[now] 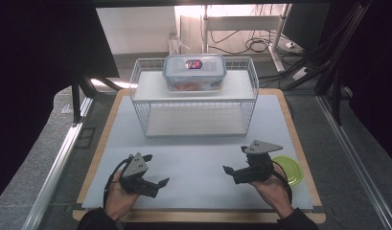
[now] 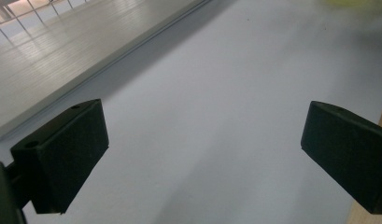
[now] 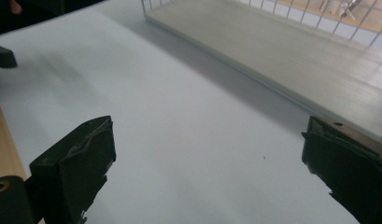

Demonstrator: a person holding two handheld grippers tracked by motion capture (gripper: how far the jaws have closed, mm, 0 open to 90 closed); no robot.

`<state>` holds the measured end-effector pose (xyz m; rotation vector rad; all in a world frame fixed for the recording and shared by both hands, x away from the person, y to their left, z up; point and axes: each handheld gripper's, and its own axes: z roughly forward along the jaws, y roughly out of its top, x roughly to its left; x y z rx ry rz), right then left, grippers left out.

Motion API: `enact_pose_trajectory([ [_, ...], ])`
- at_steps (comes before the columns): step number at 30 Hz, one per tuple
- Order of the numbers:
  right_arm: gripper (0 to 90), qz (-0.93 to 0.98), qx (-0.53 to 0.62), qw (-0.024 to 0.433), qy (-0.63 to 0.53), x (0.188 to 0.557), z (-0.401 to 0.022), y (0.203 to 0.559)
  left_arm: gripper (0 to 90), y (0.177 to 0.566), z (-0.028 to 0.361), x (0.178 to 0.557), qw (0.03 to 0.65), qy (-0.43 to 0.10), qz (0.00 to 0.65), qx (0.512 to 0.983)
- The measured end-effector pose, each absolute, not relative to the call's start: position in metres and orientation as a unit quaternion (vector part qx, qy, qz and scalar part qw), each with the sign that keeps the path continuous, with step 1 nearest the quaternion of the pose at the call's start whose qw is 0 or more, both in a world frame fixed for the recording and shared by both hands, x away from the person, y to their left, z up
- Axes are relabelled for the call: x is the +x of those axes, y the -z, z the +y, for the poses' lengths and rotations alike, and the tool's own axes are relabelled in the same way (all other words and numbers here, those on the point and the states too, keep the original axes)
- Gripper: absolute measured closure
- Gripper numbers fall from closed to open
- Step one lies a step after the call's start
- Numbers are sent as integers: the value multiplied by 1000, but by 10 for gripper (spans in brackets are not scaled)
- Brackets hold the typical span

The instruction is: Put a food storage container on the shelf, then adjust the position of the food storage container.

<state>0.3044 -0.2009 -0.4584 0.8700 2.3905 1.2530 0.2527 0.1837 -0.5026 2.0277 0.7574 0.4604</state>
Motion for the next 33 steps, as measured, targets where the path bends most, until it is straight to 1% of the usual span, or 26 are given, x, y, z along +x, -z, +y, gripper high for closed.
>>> enact_pose_trajectory([
  [5, 12, 836, 316, 158, -420, 302, -205, 466, 4, 505, 186, 253, 450, -186, 311, 816],
  [7, 1, 835, 324, 152, -418, 302, -207, 467, 4, 506, 187, 254, 450, -186, 312, 816],
  [11, 4, 832, 339, 142, -415, 302, -214, 468, 5, 507, 189, 255, 451, -187, 316, 813],
  [12, 24, 834, 341, 145, -410, 302, -216, 469, 5, 508, 189, 255, 451, -187, 316, 814],
  [15, 128, 834, 348, 157, -399, 301, -224, 469, 5, 508, 189, 255, 448, -189, 315, 815],
  [16, 189, 834, 352, 158, -394, 301, -227, 469, 5, 508, 189, 255, 447, -190, 314, 816],
  [18, 266, 833, 357, 160, -392, 299, -234, 468, 5, 508, 188, 254, 447, -192, 311, 816],
  [19, 338, 834, 360, 160, -386, 298, -238, 467, 5, 508, 188, 254, 447, -192, 311, 816],
  [21, 423, 834, 364, 163, -381, 296, -245, 465, 6, 508, 188, 254, 448, -191, 310, 816],
  [22, 497, 833, 370, 163, -378, 295, -250, 463, 6, 508, 188, 254, 448, -190, 310, 817],
  [23, 532, 832, 374, 156, -379, 295, -255, 462, 6, 508, 188, 254, 447, -190, 309, 818],
  [25, 604, 823, 386, 162, -384, 293, -265, 459, 6, 508, 187, 254, 446, -190, 307, 819],
  [29, 686, 809, 413, 175, -380, 291, -284, 455, 6, 508, 186, 254, 445, -192, 303, 821],
  [33, 850, 792, 447, 197, -368, 289, -305, 452, 8, 508, 186, 254, 446, -193, 302, 820],
])
